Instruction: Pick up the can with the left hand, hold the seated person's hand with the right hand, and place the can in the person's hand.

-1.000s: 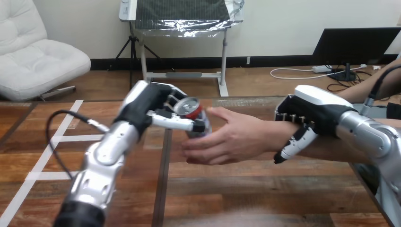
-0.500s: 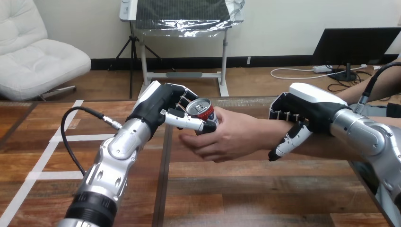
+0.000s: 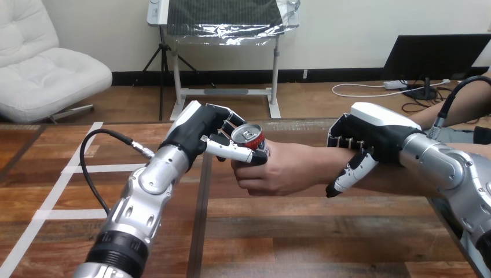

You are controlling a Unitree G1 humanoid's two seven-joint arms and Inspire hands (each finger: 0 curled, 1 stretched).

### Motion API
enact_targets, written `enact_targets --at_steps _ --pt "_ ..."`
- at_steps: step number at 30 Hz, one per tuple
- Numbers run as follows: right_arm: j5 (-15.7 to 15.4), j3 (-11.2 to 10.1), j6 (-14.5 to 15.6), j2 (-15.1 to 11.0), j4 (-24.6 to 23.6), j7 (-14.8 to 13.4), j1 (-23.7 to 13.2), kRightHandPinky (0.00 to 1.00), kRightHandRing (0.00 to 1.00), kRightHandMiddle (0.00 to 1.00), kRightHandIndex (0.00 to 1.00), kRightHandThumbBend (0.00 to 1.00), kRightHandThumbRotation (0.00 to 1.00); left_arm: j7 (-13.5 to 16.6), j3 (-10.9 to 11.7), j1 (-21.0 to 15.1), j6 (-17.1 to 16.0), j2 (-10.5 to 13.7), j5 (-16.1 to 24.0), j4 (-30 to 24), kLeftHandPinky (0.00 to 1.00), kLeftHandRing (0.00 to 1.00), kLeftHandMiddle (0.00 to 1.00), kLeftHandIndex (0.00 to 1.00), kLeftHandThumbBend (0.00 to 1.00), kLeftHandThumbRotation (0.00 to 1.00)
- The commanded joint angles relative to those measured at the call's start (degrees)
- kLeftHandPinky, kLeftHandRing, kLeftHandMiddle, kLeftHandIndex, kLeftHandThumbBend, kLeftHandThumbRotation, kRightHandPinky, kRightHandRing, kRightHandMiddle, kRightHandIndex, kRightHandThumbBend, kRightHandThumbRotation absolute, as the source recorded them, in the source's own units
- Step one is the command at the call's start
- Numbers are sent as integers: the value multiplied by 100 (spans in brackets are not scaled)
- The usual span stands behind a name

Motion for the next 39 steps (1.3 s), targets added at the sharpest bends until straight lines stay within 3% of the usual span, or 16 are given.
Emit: enact_targets --at_steps 1,16,24,29,31,34,35,39 --pt "14 50 94 168 59 17 -136 27 32 38 38 88 8 -37 -193 -605 -193 -494 -65 -6 29 36 40 41 78 0" --pt "-3 71 -51 196 212 -118 -140 30 34 40 39 89 10 -78 -263 -592 -97 -729 -71 9 34 42 44 42 78 0" --pt "64 40 -170 202 300 -119 -124 30 34 40 39 89 10 -106 -230 -506 -170 -737 -127 -69 35 42 44 42 76 0" --pt "109 16 -258 174 329 -83 -92 30 35 40 39 90 12 -188 -215 -449 -54 -689 -169 -182 38 45 47 46 77 1" --pt "145 8 -289 110 248 40 -39 31 36 40 40 91 15 -288 -197 -375 75 -627 -228 -323 42 50 53 52 80 4" --pt "112 43 -288 40 167 139 -8 34 39 44 44 93 25 -339 -160 -297 146 -590 -305 -449 51 60 62 60 83 26" --pt "99 53 -285 27 151 155 -4 36 41 46 47 95 31 -345 -154 -280 160 -584 -324 -476 58 66 67 64 84 38" --pt "38 105 -282 -63 51 275 29 40 45 51 53 98 42 -319 -116 -178 117 -548 -381 -590 66 73 74 71 88 56"
